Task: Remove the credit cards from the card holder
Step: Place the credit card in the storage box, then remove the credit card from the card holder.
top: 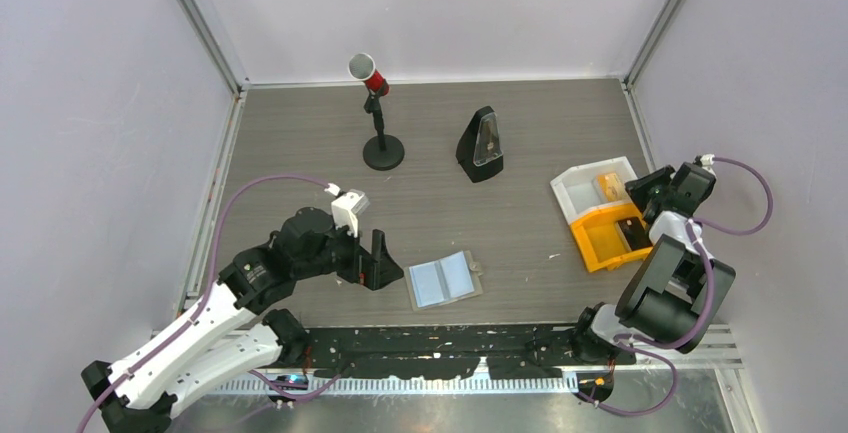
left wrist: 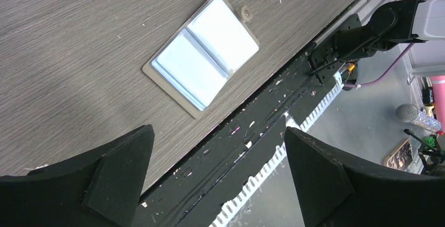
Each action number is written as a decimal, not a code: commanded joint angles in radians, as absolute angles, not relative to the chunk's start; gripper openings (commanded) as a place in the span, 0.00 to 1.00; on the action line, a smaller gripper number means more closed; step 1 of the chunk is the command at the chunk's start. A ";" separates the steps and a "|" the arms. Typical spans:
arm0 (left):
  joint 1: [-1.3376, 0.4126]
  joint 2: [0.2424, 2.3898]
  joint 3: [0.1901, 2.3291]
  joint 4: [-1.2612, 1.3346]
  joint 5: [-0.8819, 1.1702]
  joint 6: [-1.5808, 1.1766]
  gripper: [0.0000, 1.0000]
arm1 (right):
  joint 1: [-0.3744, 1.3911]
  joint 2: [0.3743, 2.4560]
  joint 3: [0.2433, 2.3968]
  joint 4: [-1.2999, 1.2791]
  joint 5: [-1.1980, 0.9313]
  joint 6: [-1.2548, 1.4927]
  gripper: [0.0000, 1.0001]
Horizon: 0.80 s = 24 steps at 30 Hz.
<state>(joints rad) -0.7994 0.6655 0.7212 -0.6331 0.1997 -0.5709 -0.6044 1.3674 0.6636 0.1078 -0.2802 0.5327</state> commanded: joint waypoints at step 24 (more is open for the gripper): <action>-0.805 0.715 0.664 -0.592 0.130 -0.637 0.99 | -0.401 1.135 0.804 -0.210 -0.239 0.475 0.35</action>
<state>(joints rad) -0.7994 0.6945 0.6773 -0.6323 0.1730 -0.6025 -0.5194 1.2060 0.7509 -0.1287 -0.2462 0.5194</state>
